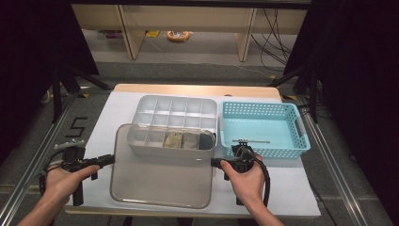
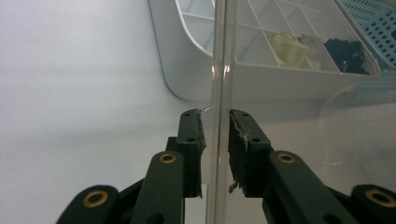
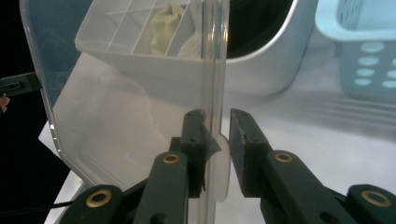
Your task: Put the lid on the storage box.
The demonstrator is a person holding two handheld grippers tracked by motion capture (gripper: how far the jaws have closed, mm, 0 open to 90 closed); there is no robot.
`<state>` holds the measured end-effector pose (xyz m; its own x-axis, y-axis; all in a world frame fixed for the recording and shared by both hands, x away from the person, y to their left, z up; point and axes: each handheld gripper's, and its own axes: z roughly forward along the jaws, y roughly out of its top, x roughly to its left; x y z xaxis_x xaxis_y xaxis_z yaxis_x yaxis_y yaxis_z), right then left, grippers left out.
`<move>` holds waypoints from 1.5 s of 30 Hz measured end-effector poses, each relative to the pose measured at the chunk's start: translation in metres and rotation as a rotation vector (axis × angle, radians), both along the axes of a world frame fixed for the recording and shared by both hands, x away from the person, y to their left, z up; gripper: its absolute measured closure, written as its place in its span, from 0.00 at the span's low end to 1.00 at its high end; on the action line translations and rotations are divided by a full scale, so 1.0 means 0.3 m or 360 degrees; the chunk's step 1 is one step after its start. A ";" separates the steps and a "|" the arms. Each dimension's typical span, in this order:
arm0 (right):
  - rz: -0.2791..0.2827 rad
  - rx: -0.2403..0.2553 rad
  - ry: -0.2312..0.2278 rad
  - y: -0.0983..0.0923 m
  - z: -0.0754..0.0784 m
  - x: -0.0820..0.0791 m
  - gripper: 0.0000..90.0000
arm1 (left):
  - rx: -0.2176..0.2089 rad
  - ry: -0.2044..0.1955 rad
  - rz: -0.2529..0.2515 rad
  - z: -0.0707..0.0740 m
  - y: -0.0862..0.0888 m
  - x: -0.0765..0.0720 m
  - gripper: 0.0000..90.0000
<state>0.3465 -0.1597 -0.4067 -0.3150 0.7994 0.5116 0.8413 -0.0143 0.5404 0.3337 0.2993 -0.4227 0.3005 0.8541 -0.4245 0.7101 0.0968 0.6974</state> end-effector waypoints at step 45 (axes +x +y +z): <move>-0.0088 0.0045 -0.0078 -0.027 0.108 0.174 0.85 | 0.0019 -0.0064 -0.0016 0.122 -0.029 0.214 0.82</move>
<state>0.3988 -0.1680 -0.3743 -0.2957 0.8016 0.5195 0.8115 -0.0761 0.5794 0.3980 0.2906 -0.3860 0.3256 0.8559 -0.4019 0.6825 0.0814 0.7263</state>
